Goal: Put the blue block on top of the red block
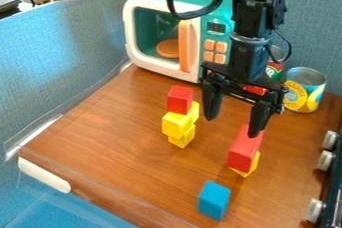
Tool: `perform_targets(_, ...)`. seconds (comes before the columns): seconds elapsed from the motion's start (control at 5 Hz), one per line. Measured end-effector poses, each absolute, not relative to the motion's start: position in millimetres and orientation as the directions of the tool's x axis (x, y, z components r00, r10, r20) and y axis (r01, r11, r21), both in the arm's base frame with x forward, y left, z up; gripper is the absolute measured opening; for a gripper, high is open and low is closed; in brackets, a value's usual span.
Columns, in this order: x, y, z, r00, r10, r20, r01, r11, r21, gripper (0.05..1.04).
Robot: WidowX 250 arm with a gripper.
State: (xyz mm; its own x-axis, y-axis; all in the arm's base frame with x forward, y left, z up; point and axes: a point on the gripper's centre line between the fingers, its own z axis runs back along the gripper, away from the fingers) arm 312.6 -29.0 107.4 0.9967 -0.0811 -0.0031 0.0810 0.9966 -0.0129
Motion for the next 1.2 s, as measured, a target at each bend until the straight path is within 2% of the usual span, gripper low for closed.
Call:
perform_targets(0.4,303,-26,88,0.994,-0.083,-0.066,0.084,0.996,0.006,1.001)
perform_targets(0.8,289,-26,78,0.992,-0.090,-0.090,0.093,0.995,0.028,1.001)
perform_targets(1.2,264,-29,56,0.982,-0.125,-0.143,0.132,0.991,0.035,1.001)
